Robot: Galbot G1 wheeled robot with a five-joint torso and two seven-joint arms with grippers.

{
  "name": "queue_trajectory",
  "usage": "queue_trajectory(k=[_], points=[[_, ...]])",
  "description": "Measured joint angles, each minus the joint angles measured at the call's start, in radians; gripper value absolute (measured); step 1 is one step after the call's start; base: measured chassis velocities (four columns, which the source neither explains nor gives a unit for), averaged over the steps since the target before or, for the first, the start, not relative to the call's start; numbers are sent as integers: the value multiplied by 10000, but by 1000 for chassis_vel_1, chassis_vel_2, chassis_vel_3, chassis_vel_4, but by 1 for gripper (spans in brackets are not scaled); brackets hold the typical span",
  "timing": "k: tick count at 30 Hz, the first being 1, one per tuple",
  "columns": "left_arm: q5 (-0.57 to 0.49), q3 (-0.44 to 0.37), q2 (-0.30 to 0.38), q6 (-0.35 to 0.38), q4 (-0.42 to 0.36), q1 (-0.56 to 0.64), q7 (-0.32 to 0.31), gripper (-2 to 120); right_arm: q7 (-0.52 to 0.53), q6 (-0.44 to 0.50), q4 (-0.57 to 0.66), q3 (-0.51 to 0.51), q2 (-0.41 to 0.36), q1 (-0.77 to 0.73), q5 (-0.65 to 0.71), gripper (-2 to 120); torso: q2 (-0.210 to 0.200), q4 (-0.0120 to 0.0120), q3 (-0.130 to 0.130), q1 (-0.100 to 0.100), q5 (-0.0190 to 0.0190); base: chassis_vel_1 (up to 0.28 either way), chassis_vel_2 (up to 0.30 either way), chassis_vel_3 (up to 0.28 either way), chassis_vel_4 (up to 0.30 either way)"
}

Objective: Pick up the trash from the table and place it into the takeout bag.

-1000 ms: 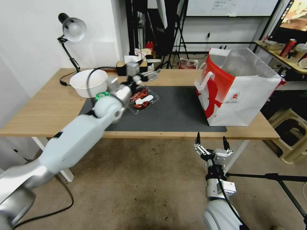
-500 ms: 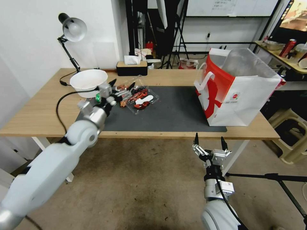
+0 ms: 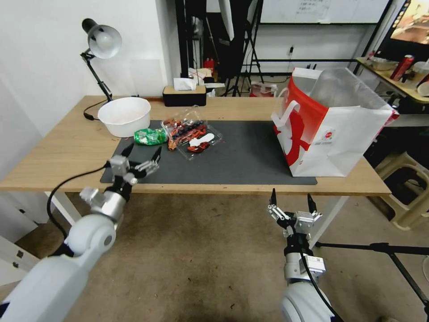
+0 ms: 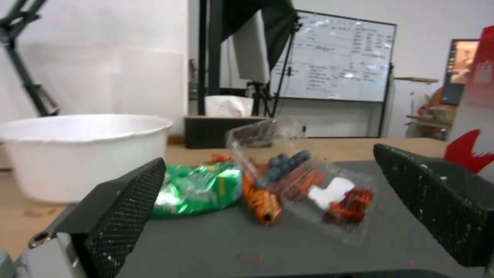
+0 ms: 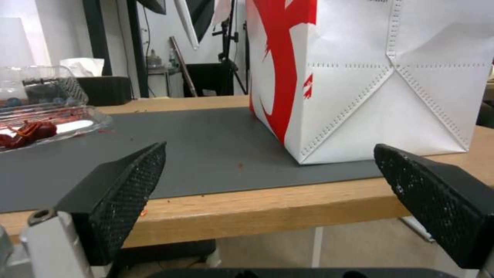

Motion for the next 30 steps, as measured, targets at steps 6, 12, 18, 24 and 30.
queue_trajectory(k=[6, 12, 18, 24, 30], points=[[678, -658, -740, -460, 137, 928, -2, 100, -2, 26, 0, 28, 9, -28, -4, 100, 0, 1, 1, 0, 1, 0, 0, 0, 0], [1062, -864, -1142, -886, 275, 1432, 45, 100, -3, 29, 1, 29, 0, -32, -4, 100, 0, 2, 1, 0, 0, 0, 0, 0, 0], [1394, -1230, -1405, -1332, 355, 2041, 153, 100, -3, 52, -18, 22, 3, -54, -7, 100, 0, 3, 1, 0, 2, 0, 0, 0, 0], [1542, -1380, -1432, -1384, 356, 2195, 167, 100, -2, 72, -59, 5, 35, -59, -26, 100, 0, 2, 0, 1, 0, 0, 0, 0, 0], [1632, -1234, -1274, -1217, 346, 1843, 110, 100, -2, 107, -112, 3, 59, -62, -43, 100, -2, 2, 0, 2, 0, 0, 0, 0, 0]])
